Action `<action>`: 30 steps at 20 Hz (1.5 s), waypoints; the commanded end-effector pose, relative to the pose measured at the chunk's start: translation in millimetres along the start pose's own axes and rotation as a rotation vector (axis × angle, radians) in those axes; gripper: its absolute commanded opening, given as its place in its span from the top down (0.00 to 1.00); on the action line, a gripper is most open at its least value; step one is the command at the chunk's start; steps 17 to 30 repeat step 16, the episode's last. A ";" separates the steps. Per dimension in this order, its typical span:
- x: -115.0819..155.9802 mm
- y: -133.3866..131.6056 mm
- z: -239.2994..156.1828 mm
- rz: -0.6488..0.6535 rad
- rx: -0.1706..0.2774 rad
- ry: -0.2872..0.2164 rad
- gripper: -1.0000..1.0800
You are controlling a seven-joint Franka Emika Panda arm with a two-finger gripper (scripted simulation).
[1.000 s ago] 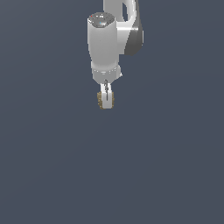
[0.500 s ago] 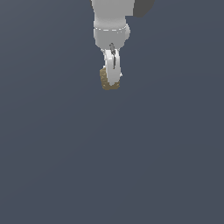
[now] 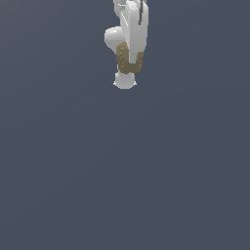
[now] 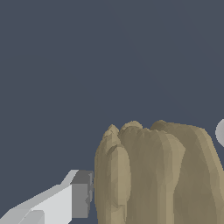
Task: Pick up the object and move it to a goal position.
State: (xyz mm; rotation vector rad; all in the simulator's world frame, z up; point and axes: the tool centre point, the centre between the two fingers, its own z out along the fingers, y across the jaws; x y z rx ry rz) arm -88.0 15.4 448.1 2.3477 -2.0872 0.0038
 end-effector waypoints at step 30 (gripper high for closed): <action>-15.1 0.9 -65.6 -0.002 -0.001 -0.002 1.00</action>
